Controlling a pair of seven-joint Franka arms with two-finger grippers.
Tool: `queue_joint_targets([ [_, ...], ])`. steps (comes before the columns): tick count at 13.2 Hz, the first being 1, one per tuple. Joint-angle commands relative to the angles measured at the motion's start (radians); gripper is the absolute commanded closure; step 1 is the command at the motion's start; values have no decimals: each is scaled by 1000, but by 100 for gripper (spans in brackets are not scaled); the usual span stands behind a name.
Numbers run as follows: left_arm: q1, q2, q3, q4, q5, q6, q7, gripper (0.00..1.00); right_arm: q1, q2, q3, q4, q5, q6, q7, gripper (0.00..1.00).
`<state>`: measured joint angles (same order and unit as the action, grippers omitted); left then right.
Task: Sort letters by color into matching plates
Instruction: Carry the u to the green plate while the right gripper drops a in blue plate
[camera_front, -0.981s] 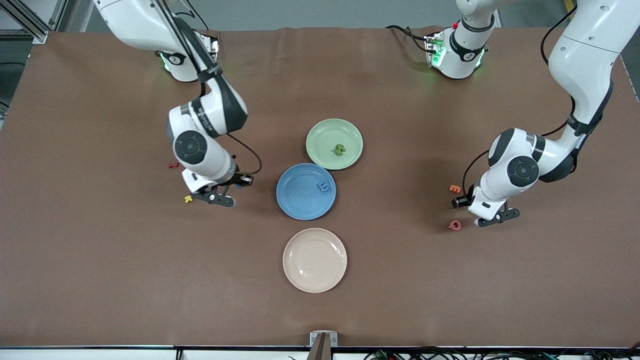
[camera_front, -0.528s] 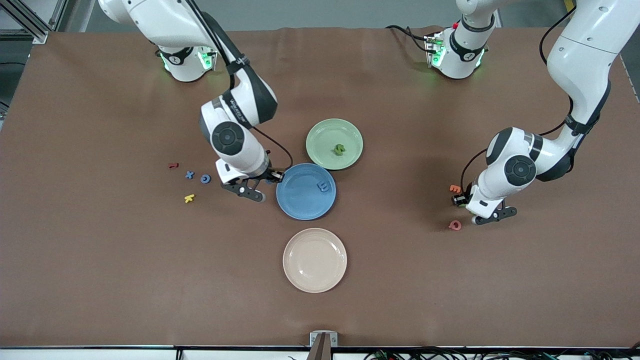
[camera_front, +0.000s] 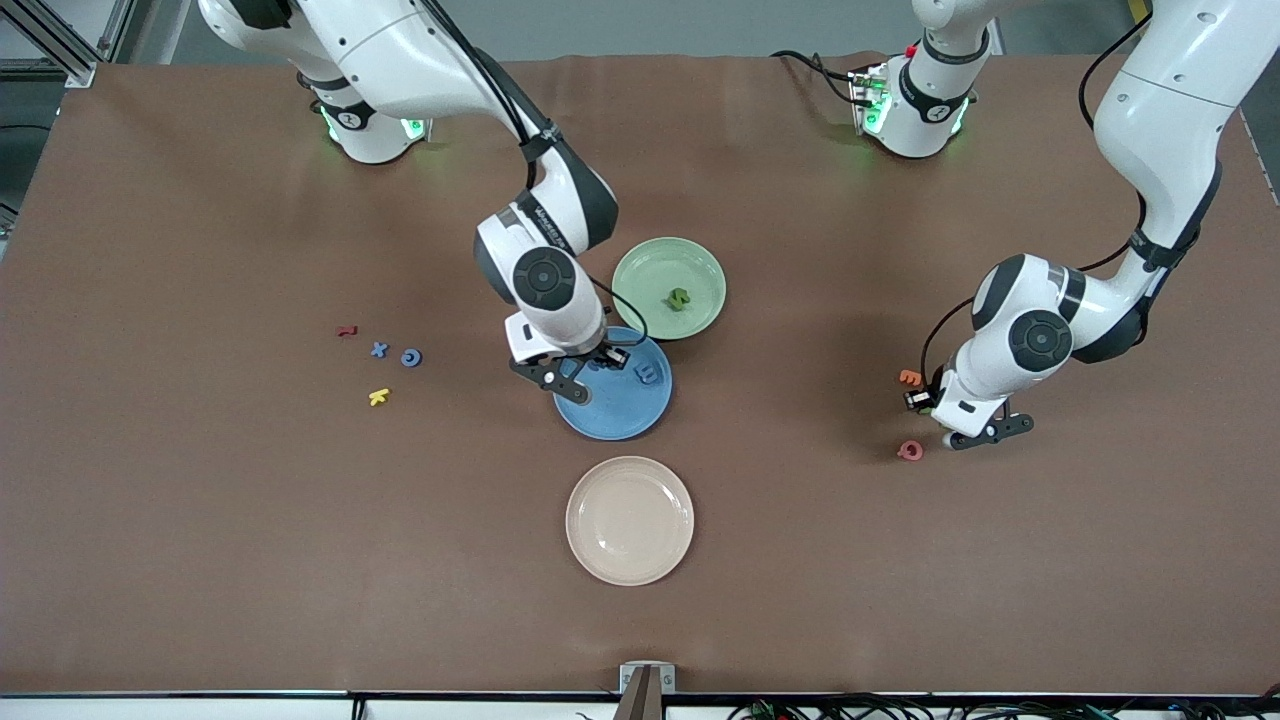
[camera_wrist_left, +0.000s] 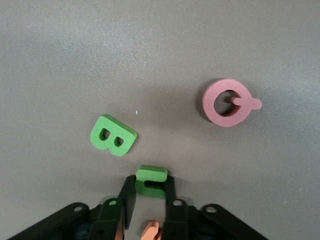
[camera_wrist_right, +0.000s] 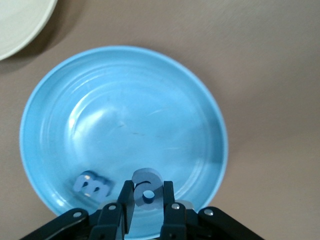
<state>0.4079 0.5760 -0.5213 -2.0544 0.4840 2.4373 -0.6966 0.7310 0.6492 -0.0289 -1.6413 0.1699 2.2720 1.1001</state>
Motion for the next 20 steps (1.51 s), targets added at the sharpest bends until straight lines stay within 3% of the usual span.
queue_joint_targets([
  [1, 11, -19, -3, -12, 16, 2, -9, 99, 31, 30, -11, 31, 8, 17, 47, 100],
  [5, 8, -77, -16, -10, 2, -43, -14, 100, 50, 43, -12, 23, -1, 17, 78, 99],
  [11, 6, -84, -167, -9, 1, -89, -222, 100, 50, 52, -12, 20, -1, 14, 80, 89],
  [12, 6, -77, -198, -10, 1, -92, -263, 100, 50, 52, -12, 21, -3, 14, 78, 70],
  [13, -1, -68, -238, -13, 1, -92, -321, 100, 47, 52, -12, 21, -4, 14, 78, 12],
  [14, -12, -50, -265, -13, 1, -92, -395, 100, 50, 52, -14, 21, -12, 12, 78, 0],
  [20, -225, -36, -289, -12, 1, -81, -730, 100, 34, 41, -16, 21, -15, 0, 63, 0],
])
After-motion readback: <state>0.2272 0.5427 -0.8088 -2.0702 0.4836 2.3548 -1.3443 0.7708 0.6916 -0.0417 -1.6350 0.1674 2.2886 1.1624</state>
